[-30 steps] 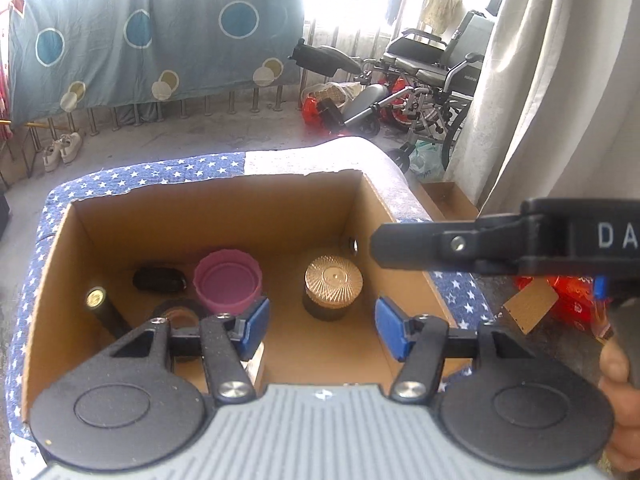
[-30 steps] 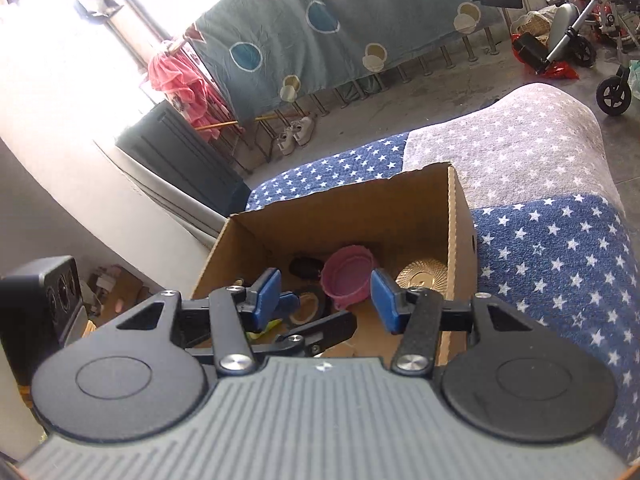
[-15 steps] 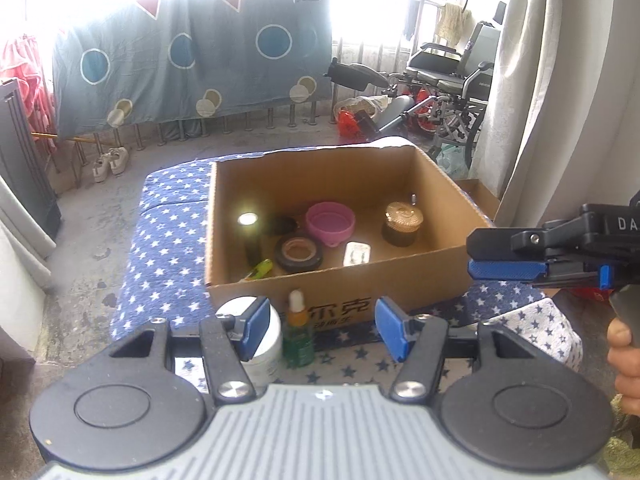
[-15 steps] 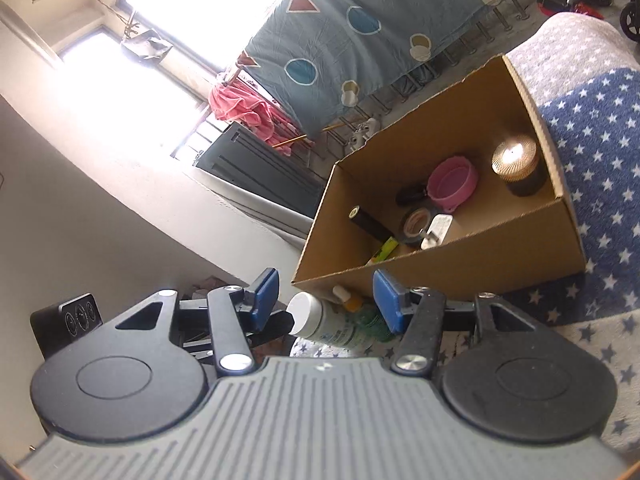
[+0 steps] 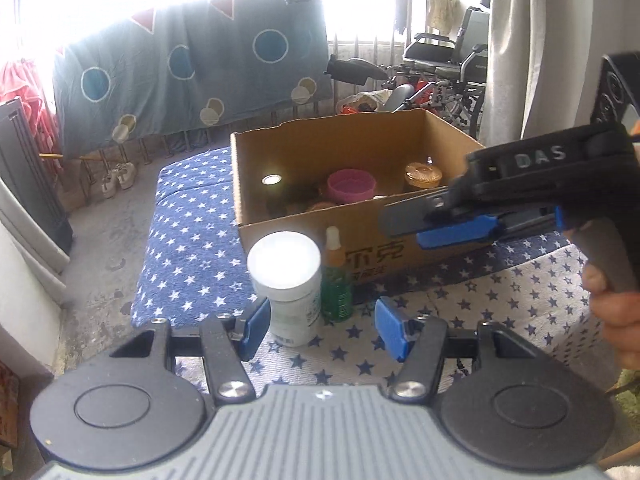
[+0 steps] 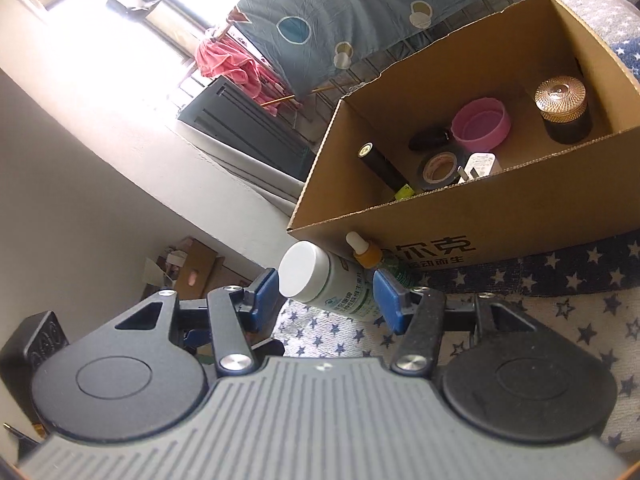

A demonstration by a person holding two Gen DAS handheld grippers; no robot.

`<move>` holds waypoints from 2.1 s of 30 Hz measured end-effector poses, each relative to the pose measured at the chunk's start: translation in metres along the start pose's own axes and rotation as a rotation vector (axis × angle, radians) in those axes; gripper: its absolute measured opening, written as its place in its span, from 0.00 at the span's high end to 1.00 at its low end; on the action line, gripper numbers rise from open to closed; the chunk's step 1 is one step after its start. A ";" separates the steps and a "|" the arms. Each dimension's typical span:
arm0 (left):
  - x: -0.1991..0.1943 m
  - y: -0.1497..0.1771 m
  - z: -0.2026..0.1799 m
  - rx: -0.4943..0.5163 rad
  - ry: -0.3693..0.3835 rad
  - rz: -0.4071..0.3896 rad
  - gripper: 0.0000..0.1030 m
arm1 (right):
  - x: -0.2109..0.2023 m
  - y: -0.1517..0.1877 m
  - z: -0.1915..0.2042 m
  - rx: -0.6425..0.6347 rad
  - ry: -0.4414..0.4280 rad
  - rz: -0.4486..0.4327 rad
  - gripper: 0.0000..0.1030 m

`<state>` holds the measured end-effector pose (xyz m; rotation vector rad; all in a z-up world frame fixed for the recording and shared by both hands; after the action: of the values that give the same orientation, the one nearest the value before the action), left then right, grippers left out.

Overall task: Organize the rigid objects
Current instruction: 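Withdraw the right gripper and move it to the green dropper bottle, then close the right gripper on the green dropper bottle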

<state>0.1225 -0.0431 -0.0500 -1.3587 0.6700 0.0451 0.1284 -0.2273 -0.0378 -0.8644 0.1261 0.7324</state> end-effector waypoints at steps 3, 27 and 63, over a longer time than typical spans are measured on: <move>0.017 0.006 -0.013 0.054 0.002 -0.019 0.46 | 0.019 0.004 0.000 -0.056 0.033 0.013 0.49; 0.059 0.035 -0.030 0.101 0.049 0.018 0.55 | 0.090 0.014 -0.014 -0.153 0.119 0.042 0.78; 0.091 0.059 -0.087 0.228 0.080 0.031 0.68 | 0.018 0.023 -0.054 -0.111 0.180 0.067 0.76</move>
<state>0.1364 -0.1393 -0.1495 -1.1351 0.7408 -0.0597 0.1380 -0.2474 -0.0951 -1.0359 0.2781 0.7282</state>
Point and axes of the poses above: each gripper's, at about its wrist camera, not at the fingertips, and x roughly the way its jaws point, z to its left, y to its underside, the point moved 10 cm from there along x, roughly the way its jaws point, and after that the axes turned 14 degrees about -z, right-handed, at the moved point
